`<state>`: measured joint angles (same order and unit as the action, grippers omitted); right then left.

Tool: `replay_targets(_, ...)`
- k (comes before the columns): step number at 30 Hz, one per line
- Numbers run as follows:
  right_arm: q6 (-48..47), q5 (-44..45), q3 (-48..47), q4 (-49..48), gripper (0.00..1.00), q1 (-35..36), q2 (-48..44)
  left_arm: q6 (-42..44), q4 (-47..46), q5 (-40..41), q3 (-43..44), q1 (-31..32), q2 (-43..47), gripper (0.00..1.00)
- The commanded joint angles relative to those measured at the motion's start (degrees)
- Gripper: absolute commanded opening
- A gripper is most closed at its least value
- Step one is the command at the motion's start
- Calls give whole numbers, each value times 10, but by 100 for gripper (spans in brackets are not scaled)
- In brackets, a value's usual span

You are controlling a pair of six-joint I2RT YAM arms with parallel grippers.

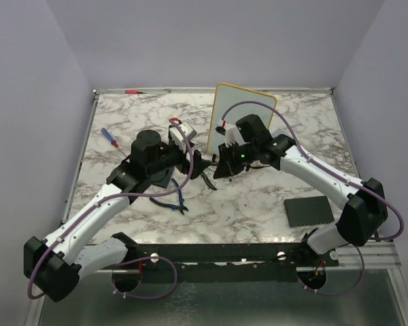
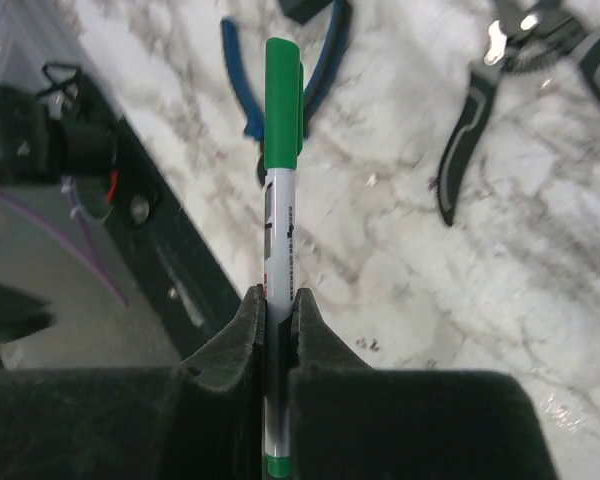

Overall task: Write a sentence on the whiteboard
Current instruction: Open the whiteboard marker at the center of the board.

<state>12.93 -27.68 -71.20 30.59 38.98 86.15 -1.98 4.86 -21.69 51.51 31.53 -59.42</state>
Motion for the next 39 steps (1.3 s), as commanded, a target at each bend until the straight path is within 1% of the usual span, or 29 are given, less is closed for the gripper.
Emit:
replay_targets(1, -44, -121, -16, 133, 0, 1, -30, 119, 73, -8, -36, 64, 35, 89)
replay_targets(7, -86, -199, -23, 201, 0, 1, -49, 120, 101, -21, -45, 96, 65, 88)
replay_targets(13, -88, -237, -35, 225, 0, 1, -66, 136, 166, 11, -16, 177, 30, 86)
replay_targets(16, -90, -244, -36, 232, 0, 1, -75, 142, 192, 35, -9, 215, 22, 81)
replay_targets(18, -92, -231, -38, 240, 0, 1, -77, 144, 203, 49, -6, 231, 22, 77)
replay_targets(24, -96, -219, -37, 248, 0, 1, -75, 145, 214, 62, 1, 249, 28, 56)
replay_targets(29, -98, -226, -39, 249, 0, 1, -74, 147, 222, 60, 10, 267, 23, 44)
replay_targets(31, -99, -225, -39, 248, 0, 1, -73, 149, 223, 59, 13, 277, 18, 35)
replay_targets(34, -98, -196, -39, 247, 0, 1, -69, 149, 224, 59, 12, 291, 14, 27)
replay_targets(35, -98, -182, -38, 245, 1, 1, -68, 150, 224, 61, 12, 294, 14, 24)
replay_targets(37, -100, -175, -39, 240, 3, 1, -66, 149, 223, 62, 12, 298, 14, 12)
replay_targets(39, -103, -172, -40, 235, 7, 1, -63, 148, 219, 59, 13, 300, 16, 0)
